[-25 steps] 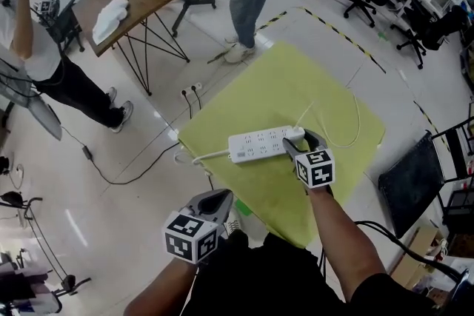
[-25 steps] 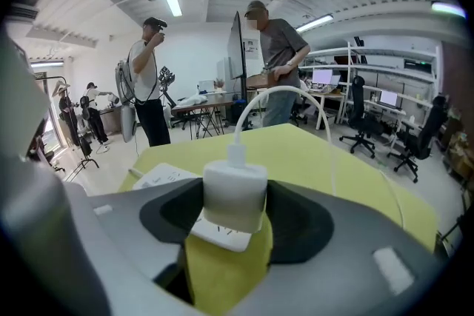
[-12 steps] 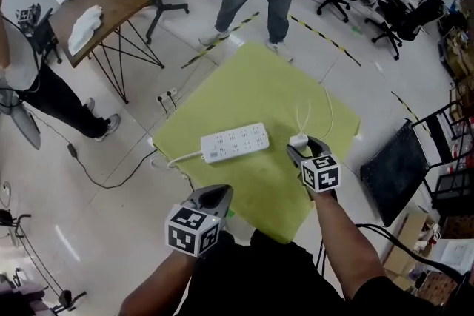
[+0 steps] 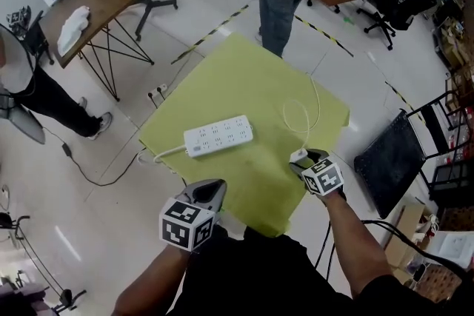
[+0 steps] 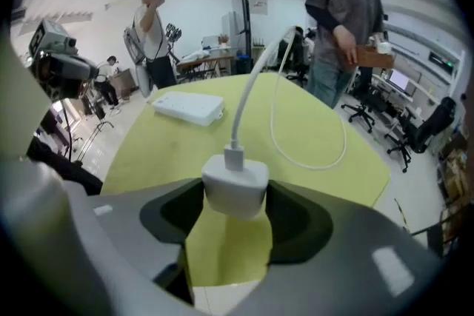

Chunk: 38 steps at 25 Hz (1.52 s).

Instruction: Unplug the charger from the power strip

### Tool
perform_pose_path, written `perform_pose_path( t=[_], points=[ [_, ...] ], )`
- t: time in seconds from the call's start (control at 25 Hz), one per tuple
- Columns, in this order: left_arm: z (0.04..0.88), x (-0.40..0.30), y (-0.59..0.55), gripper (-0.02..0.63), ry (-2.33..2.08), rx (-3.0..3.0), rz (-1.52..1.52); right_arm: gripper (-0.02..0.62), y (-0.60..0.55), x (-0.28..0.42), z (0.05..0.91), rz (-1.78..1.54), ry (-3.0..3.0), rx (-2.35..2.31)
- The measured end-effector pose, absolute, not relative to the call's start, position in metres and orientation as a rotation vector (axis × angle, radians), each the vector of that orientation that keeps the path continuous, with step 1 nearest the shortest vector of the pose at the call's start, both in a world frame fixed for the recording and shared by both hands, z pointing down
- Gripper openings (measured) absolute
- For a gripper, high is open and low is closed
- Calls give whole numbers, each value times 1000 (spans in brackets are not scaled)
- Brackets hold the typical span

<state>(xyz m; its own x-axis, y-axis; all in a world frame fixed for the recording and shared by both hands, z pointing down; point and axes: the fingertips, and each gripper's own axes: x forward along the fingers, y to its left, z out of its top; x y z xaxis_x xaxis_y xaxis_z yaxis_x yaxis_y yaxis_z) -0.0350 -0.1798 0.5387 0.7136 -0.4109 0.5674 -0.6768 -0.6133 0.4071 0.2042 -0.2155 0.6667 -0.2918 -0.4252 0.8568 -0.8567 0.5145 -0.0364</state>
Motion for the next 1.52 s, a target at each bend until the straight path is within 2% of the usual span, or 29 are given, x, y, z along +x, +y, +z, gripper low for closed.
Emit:
perform_pose_path(
  t=[0.2, 0.56, 0.76, 1.0, 1.12, 1.2, 1.28, 1.32, 1.36, 1.4, 1.52],
  points=[
    [542, -25, -175, 8, -845, 2284, 578, 262, -199, 205, 687, 537, -1795, 853],
    [533, -31, -167, 8, -958, 2244, 563, 262, -227, 193, 698, 595, -1856, 892],
    [535, -33, -156, 8, -1042, 2194, 553, 290, -228, 199, 703, 570, -1872, 847],
    [530, -38, -142, 8, -1151, 2148, 509, 290, -230, 208, 686, 529, -1950, 891],
    [529, -44, -131, 8, -1200, 2127, 483, 290, -237, 209, 653, 492, -2051, 1002],
    [530, -51, -121, 8, -1206, 2109, 477, 289, -234, 200, 627, 581, -2183, 1089],
    [529, -54, -110, 8, -1188, 2089, 456, 223, -222, 182, 596, 864, -2398, 1147],
    [526, -53, -107, 8, -1179, 2083, 440, 150, -213, 170, 578, 1054, -2523, 1143],
    [522, -52, -105, 8, -1173, 2082, 428, 47, -204, 159, 559, 1235, -2641, 1113],
    [518, -52, -104, 8, -1174, 2088, 420, 2, -194, 149, 542, 1382, -2743, 1068],
    [500, -52, -97, 8, -1194, 2134, 394, 2, -164, 126, 500, 1651, -2957, 926]
  ],
)
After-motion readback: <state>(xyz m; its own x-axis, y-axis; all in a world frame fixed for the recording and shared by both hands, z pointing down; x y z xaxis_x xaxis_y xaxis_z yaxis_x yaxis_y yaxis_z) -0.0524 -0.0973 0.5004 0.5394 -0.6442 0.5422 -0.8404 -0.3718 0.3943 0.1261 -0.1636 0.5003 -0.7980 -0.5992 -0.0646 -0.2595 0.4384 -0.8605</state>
